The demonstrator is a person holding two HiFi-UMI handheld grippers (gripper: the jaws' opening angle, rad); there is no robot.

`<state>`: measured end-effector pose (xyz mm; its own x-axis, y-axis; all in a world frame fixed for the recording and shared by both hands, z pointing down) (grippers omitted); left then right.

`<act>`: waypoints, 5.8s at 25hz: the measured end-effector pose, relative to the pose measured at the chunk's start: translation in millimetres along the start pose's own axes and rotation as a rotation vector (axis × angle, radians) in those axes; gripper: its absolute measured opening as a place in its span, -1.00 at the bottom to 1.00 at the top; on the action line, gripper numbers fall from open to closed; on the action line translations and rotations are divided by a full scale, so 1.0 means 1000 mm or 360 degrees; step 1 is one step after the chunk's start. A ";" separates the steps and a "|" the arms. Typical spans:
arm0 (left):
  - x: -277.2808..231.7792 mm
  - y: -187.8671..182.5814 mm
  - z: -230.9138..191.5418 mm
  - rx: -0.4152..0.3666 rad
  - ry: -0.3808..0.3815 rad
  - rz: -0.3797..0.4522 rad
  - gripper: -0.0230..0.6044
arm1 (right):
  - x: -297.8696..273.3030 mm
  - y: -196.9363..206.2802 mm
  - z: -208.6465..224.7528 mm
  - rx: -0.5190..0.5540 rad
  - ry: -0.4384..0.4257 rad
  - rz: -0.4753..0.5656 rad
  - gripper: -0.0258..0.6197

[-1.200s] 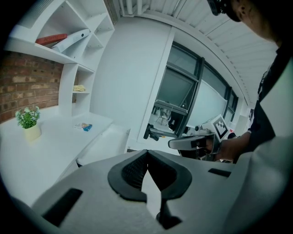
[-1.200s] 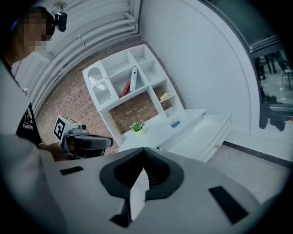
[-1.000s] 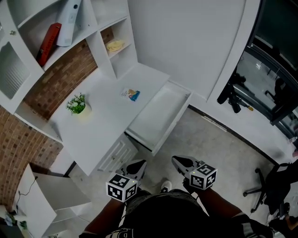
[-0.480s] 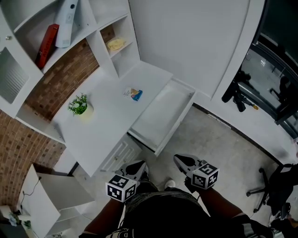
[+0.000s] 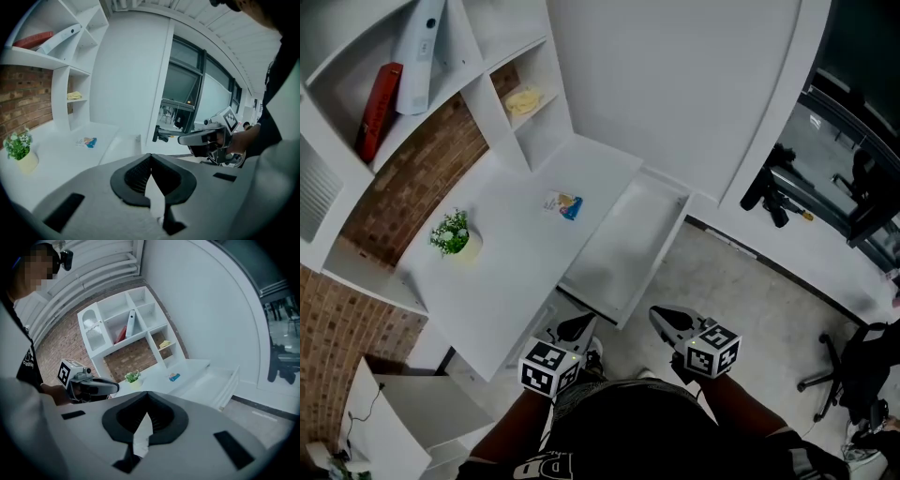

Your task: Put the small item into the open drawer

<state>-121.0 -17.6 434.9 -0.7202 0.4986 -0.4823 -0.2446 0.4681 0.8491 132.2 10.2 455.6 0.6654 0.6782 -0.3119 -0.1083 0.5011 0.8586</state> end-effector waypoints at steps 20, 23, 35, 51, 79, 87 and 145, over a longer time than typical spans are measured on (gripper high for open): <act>-0.029 -0.054 -0.183 -0.0145 0.0101 0.0060 -0.87 | -0.130 -0.056 0.011 0.0022 0.0220 -0.0045 -0.91; -0.033 -0.059 -0.210 -0.0223 0.0121 0.0020 -0.87 | -0.147 -0.062 0.009 0.0021 0.0263 -0.0037 -0.91; -0.112 -0.076 -0.292 -0.0604 0.0152 -0.0198 -0.59 | -0.178 -0.061 0.022 -0.0073 0.0364 -0.0087 -0.91; -0.253 -0.065 -0.369 -0.1138 0.0276 -0.0917 -0.24 | -0.200 -0.064 0.062 -0.0174 0.0312 -0.0138 -0.91; -0.340 -0.043 -0.393 -0.1751 0.0720 -0.1706 0.32 | -0.163 -0.049 0.103 -0.0337 0.0495 -0.0153 -0.91; -0.349 -0.041 -0.394 -0.1681 0.0716 -0.1808 0.36 | -0.160 -0.044 0.102 -0.0362 0.0505 -0.0165 -0.91; -0.205 -0.049 -0.156 -0.0272 -0.0141 -0.0720 0.36 | -0.108 -0.086 0.165 0.0062 -0.0186 -0.0243 -0.91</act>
<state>-62.2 -256.3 525.5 -0.4612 0.3365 -0.8210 -0.6285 0.5292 0.5700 191.9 -195.0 482.6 0.7532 0.5280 -0.3922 0.0274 0.5707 0.8207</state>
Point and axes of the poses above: the fingertips, and each gripper's own axes: x backward along the fingers, z to its right, y out of its underside, the point moved 10 cm from there along x, backward along the fingers, and after that the axes turned 2 degrees about x, right-handed, at the moved point
